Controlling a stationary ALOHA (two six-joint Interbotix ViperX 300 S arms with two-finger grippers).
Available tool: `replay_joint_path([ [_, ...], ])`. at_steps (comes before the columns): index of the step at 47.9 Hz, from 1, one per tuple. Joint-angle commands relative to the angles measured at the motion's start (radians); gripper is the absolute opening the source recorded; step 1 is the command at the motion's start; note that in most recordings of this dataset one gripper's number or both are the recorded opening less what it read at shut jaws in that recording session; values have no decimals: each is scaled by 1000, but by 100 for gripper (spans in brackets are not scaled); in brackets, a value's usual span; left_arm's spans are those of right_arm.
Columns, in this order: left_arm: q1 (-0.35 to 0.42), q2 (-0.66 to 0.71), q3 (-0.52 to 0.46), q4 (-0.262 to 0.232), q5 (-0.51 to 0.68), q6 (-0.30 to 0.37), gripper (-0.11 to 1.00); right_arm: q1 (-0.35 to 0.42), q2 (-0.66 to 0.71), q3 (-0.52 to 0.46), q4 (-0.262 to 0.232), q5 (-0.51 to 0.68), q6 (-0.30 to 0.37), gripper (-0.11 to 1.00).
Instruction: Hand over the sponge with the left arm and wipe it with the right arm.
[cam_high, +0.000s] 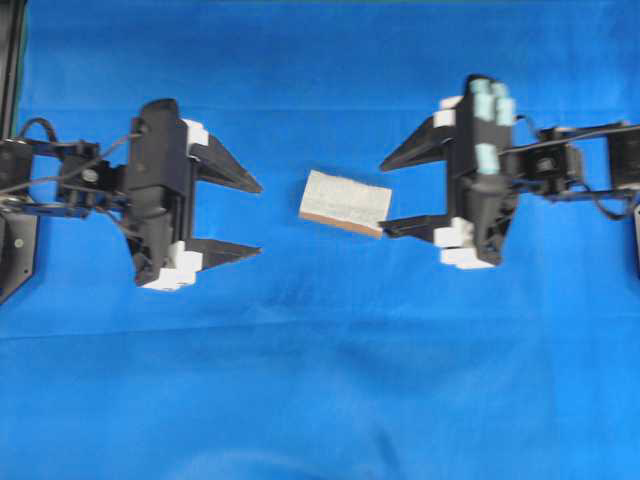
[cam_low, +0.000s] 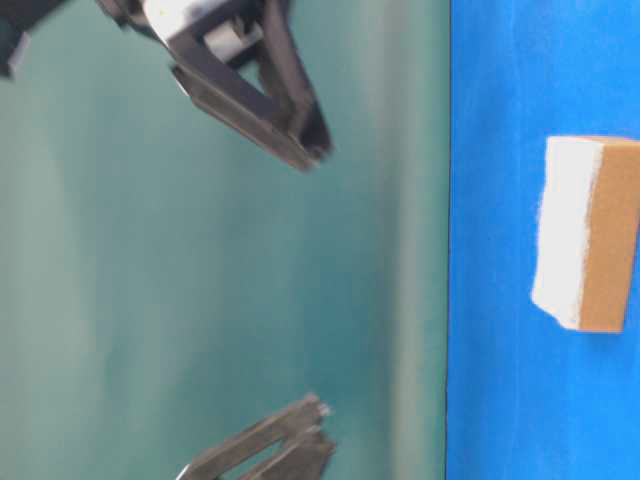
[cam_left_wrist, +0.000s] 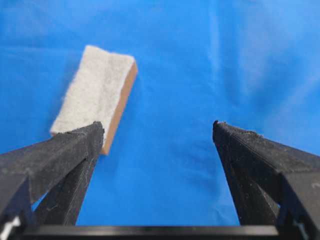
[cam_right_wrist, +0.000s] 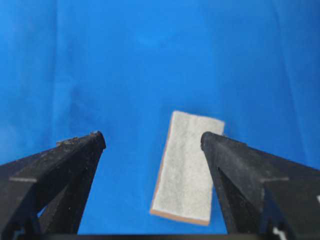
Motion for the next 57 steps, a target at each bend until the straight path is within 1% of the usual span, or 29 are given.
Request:
replay_joint_path([
  [1,-2,-66,3,0,15,0,88,2,-78,12,-2,9,-2,74],
  [9,0,-183,63,0,25,0,88,2,-229,86,-2,31,-3,74],
  [13,-2,-249,91,2,32,2,87,3,-321,118,-2,61,-3,74],
  [23,-2,-456,152,0,123,18,87,3,-526,195,-2,147,-5,74],
  [29,-2,-575,199,2,158,20,87,3,-638,259,-2,153,-6,74],
  [37,-2,-755,299,2,166,20,87,2,-790,360,-2,152,2,74],
  [42,0,-848,357,2,169,20,87,-3,-844,403,3,156,11,74],
  [49,-2,-936,428,2,169,18,87,-25,-857,446,3,152,29,74],
  [53,-2,-943,453,2,169,17,87,-32,-856,474,5,147,31,74],
  [57,0,-937,472,2,169,15,87,-34,-856,500,12,118,34,74],
])
